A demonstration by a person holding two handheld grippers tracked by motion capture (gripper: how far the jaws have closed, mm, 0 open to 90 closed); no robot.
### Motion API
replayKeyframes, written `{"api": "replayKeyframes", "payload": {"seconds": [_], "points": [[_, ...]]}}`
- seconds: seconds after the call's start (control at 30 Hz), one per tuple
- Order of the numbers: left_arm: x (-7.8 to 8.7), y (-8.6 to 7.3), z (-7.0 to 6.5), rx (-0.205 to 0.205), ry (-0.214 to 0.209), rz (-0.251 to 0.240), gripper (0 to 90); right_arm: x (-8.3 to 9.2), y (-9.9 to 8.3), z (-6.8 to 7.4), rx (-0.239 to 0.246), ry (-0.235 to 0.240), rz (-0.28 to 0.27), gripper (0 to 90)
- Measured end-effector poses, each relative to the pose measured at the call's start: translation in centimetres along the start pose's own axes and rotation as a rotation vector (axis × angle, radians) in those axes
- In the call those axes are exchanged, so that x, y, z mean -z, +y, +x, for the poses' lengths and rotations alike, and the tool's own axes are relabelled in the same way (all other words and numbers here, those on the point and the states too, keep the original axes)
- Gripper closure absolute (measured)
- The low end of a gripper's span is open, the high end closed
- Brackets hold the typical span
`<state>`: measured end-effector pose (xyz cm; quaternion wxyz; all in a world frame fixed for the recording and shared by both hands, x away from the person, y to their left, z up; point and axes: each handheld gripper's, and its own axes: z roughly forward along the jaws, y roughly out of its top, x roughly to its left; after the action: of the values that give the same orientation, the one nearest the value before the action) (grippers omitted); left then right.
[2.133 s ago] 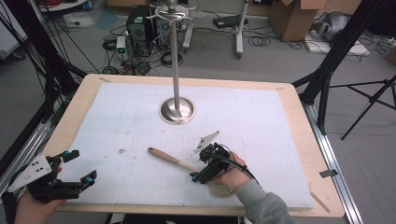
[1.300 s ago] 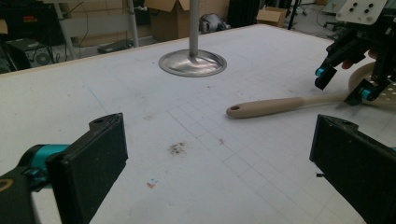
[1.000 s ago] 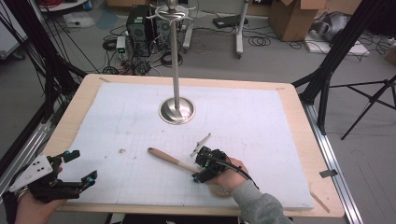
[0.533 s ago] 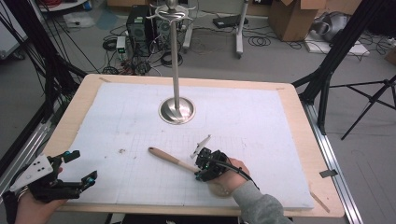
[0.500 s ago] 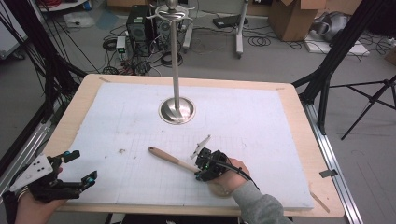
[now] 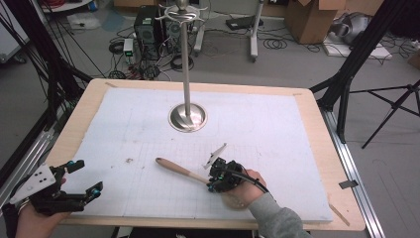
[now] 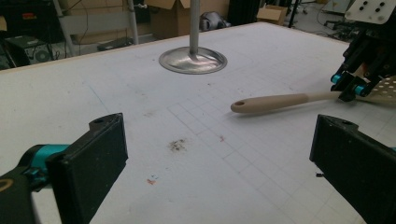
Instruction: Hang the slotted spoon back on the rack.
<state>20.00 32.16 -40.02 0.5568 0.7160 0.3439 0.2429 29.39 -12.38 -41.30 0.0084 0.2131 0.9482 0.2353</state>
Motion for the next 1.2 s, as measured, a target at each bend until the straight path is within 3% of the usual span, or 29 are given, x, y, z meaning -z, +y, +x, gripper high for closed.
{"api": "replayKeyframes", "payload": {"seconds": [0.13,0.4,0.73,1.2], "points": [[0.0,0.0,-0.1,-0.003,-0.001,0.003,4.5,0.3,-0.3,-0.2,-0.004,0.005,-0.025,78.3],[0.0,0.0,-0.1,-0.008,0.001,0.000,4.5,1.7,-1.1,-1.1,-0.023,0.041,-0.128,78.4],[0.0,0.1,-0.2,-0.007,-0.007,-0.015,4.5,3.8,-1.9,-2.2,-0.048,0.051,-0.239,78.3],[0.1,0.1,-0.2,-0.008,-0.001,-0.021,4.5,8.5,-2.6,-4.4,-0.064,0.011,-0.424,78.3]]}}
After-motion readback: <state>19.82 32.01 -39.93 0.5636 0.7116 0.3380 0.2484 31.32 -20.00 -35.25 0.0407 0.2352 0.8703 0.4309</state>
